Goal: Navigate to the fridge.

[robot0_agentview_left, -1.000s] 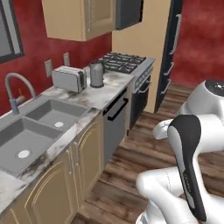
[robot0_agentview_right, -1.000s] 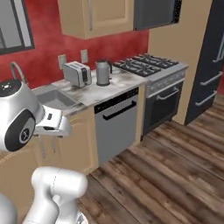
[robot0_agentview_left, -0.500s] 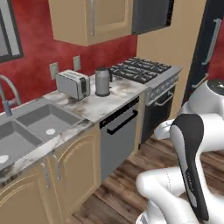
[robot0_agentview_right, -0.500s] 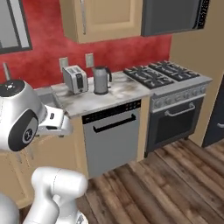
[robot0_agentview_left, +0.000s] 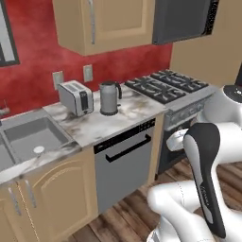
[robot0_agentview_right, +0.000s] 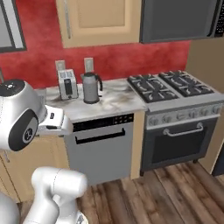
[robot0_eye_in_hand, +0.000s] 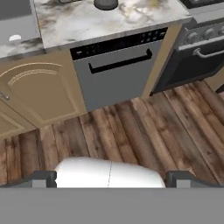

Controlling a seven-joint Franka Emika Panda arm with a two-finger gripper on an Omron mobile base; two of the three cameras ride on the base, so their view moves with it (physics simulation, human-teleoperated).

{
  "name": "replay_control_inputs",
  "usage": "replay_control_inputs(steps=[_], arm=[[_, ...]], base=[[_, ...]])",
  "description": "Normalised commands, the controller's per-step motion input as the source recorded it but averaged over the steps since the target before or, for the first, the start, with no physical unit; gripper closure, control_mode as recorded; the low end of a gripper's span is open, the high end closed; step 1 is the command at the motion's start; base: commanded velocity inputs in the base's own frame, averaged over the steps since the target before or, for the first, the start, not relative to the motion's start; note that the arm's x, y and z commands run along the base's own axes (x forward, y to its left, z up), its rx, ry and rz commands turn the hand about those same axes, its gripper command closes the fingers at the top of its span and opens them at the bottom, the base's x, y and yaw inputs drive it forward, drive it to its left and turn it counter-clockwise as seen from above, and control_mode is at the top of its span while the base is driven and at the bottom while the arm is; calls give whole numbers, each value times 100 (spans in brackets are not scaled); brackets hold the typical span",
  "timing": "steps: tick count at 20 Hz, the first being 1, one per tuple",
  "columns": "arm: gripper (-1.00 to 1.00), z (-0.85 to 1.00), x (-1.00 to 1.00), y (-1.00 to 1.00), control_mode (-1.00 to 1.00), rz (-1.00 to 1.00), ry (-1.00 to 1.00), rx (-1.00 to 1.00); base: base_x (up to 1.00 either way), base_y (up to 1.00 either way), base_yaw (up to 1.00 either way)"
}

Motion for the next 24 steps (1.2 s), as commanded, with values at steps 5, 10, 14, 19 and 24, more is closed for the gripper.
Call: replay_control_inputs(steps=[5, 10, 14, 19, 24], arm=[[-100, 0, 0, 0, 100, 0, 0, 0], [-100, 0, 0, 0, 100, 0, 0, 0], [-100, 0, 0, 0, 100, 0, 0, 0], [-100, 0, 0, 0, 100, 0, 0, 0], [-100, 0, 0, 0, 100, 0, 0, 0]], base=[[32, -100, 39], [1, -100, 39], [-8, -100, 35], [-41, -100, 27], [-43, -100, 19]])
